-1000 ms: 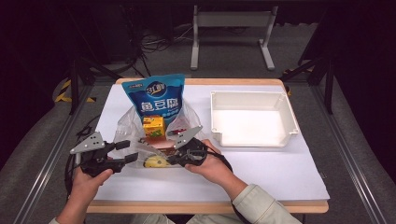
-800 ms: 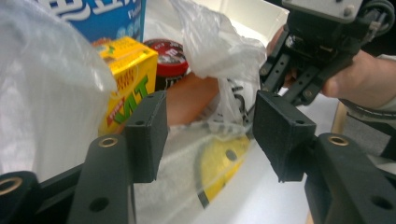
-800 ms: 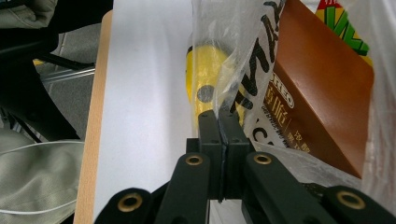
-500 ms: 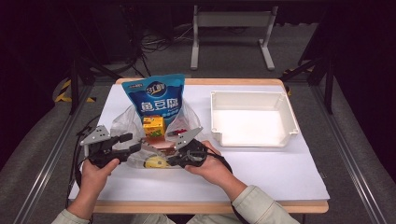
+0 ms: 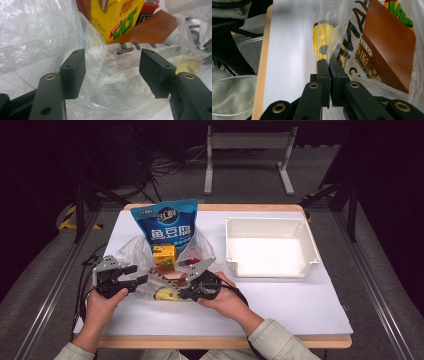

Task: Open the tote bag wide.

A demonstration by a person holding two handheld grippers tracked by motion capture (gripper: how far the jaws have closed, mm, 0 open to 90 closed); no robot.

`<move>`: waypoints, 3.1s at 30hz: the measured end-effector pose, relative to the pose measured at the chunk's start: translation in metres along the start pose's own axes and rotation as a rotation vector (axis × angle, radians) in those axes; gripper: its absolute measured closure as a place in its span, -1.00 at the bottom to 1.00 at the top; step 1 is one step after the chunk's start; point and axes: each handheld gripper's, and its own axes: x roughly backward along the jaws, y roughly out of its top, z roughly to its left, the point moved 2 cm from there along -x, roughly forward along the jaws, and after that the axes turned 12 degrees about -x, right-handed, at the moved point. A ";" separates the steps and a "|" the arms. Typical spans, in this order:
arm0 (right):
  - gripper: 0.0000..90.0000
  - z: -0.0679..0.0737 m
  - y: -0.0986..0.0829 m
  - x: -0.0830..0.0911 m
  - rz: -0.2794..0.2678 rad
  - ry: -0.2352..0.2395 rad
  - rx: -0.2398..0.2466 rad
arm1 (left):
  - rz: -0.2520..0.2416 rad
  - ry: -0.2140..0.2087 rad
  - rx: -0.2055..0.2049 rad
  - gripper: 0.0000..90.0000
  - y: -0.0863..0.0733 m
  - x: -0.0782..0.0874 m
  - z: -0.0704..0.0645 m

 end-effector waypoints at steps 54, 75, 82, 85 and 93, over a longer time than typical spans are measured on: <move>0.94 -0.006 -0.005 -0.016 0.002 0.005 -0.007 | 0.161 -0.139 0.032 1.00 -0.036 0.023 -0.013; 0.95 -0.023 -0.018 -0.019 0.029 -0.042 -0.048 | -0.010 -0.133 -0.085 0.44 -0.013 0.033 -0.019; 0.94 -0.022 -0.017 -0.021 0.032 -0.038 -0.048 | -0.130 -0.056 -0.107 0.21 0.002 0.040 -0.016; 0.94 -0.021 -0.017 -0.022 0.033 -0.034 -0.048 | -0.112 -0.021 -0.068 0.16 0.004 0.030 -0.006; 0.91 -0.021 -0.017 -0.022 0.029 -0.031 -0.044 | -0.065 -0.008 0.028 0.22 -0.003 0.009 0.017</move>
